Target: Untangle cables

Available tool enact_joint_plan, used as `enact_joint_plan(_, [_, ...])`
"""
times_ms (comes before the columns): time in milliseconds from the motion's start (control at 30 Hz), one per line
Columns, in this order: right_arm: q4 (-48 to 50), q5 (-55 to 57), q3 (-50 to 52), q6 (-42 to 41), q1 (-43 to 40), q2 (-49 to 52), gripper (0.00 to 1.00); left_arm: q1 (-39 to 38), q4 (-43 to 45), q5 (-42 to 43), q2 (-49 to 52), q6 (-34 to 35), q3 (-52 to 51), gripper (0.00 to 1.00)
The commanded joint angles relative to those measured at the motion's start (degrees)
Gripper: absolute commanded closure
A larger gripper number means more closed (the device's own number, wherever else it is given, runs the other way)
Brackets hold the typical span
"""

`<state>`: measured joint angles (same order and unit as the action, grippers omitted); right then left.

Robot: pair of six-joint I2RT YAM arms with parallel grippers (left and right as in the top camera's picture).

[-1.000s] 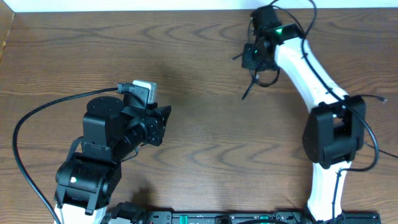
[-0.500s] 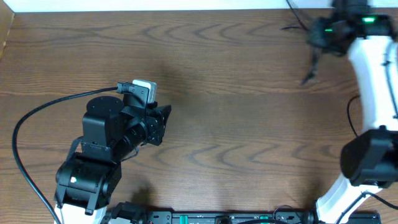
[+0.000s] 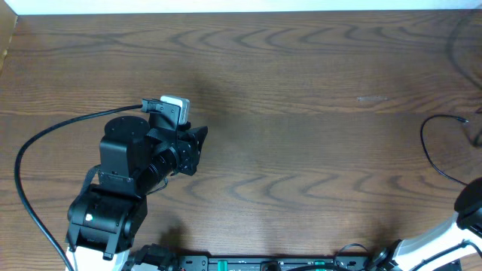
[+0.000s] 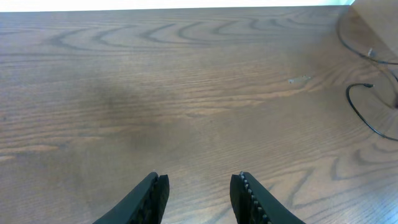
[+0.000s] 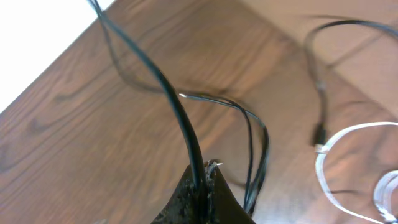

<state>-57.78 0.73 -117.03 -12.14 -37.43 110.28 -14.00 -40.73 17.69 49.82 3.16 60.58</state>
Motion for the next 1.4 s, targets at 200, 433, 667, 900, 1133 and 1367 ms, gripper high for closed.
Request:
enact_joint_plan(200, [0.7,0.8,-1.1,1.9,-0.7,-0.1,0.99,-0.2,0.1,-0.2,-0.1,0.1,-0.1,0.62])
enact_joint_plan(433, [0.3,5.9,-1.1,1.3,-0.7,3.5,0.99,-0.2,-0.3,-0.1,-0.1,0.5,-0.1,0.62])
enact_joint_plan(667, [0.3,8.5,-1.1,-1.2,-0.8,8.6,0.99,-0.2,-0.3,-0.2,-0.1,0.5,-0.4,0.62])
enact_joint_plan(900, [4.0,2.0,-1.1,-2.9,-0.7,13.9,0.99,-0.2,-1.5,-0.2,-0.1,0.5,-0.4,0.62])
enact_joint_plan(1133, [4.7,-6.9,-6.9,3.3,-0.7,22.6,0.99,-0.2,-1.9,-0.2,-0.1,0.5,-0.4,0.62])
enact_joint_plan(1367, [-4.6,-4.3,-20.9,3.0,-0.7,34.3,0.99,-0.2,-1.8,-0.1,-0.1,1.7,-0.4,0.62])
